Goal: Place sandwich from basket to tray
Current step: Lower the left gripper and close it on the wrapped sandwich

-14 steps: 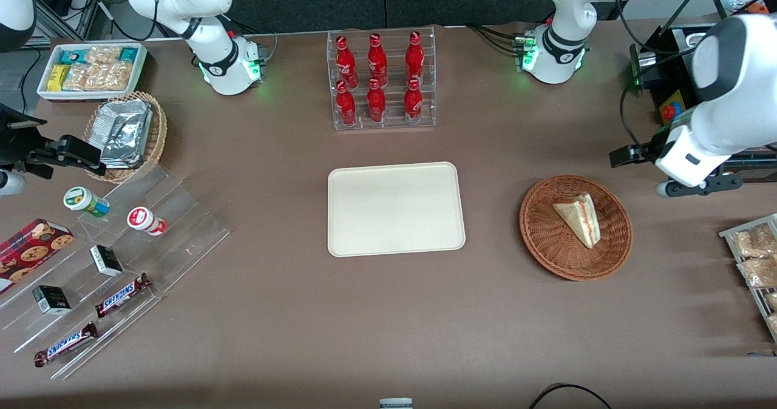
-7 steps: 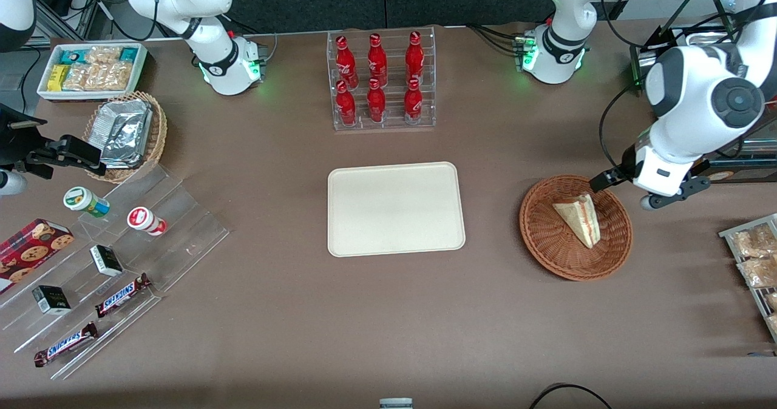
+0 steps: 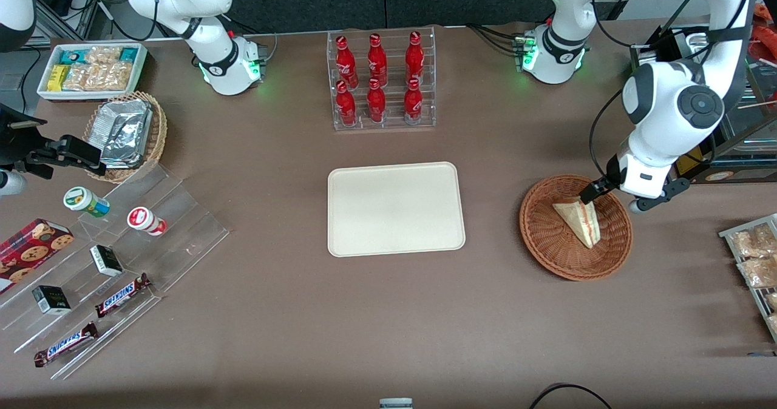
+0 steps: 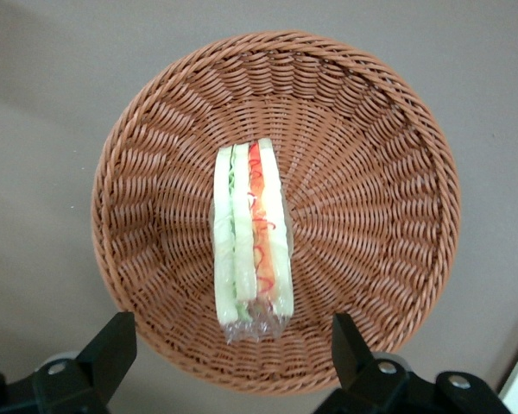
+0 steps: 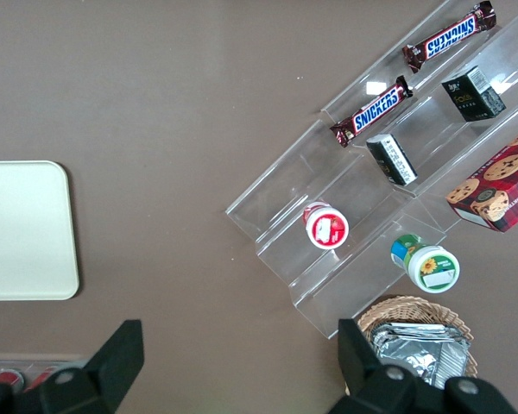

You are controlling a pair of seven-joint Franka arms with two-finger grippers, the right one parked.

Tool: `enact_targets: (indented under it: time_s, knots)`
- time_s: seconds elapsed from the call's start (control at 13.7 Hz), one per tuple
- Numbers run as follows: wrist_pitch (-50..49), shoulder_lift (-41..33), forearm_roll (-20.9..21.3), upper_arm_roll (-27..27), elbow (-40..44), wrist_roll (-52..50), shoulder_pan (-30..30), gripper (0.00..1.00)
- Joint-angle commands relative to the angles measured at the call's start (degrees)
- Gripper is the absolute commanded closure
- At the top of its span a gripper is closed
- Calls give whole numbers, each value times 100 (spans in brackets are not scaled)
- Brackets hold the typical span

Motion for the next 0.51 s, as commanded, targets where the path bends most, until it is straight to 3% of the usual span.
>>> enact_targets:
  time_s: [0.0, 0.44]
  knots:
    - [452, 179, 108, -12, -101, -440, -21, 0]
    - [1130, 583, 108, -21, -216, -985, -38, 0]
